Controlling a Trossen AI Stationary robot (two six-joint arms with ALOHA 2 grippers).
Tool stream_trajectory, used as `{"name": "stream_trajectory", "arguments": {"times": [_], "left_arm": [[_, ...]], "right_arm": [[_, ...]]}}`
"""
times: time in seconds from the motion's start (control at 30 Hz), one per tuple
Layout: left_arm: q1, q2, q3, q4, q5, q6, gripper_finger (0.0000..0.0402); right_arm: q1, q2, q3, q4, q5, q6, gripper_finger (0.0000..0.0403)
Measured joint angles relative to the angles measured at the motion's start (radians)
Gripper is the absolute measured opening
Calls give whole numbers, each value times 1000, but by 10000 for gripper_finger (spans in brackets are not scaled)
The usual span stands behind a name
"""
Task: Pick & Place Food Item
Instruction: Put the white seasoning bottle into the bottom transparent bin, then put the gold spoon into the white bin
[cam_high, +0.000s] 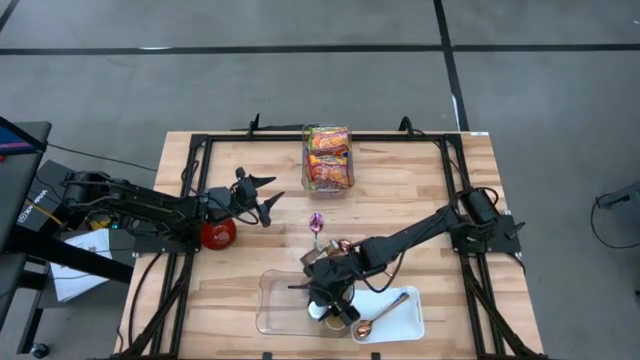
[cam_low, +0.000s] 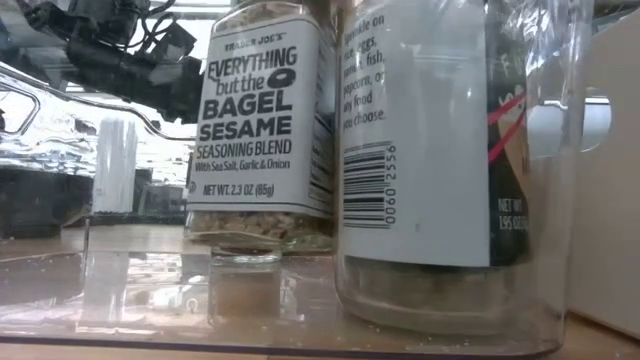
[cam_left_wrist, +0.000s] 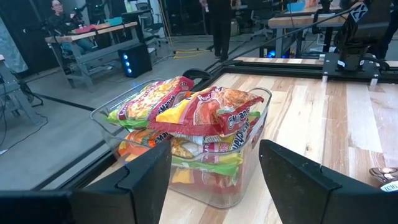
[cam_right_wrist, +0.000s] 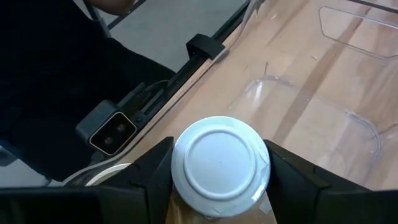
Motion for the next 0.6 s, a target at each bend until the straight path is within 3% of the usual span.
{"name": "stream_trajectory", "arguments": {"times": [0.07, 0.23, 0.33, 0.6], "left_arm": [[0, 0, 0, 0, 0, -1, 237], [0, 0, 0, -8, 0, -1, 237], [0, 0, 0, -7, 0, -1, 237], [0, 0, 0, -7, 0, -1, 237]], "right_arm": [[-1, 0, 0, 1, 0, 1, 204], [-2, 0, 0, 21, 2, 17, 317], [-1, 0, 0, 34, 1, 37, 355], [-7, -1, 12, 46, 1, 82, 356]]}}
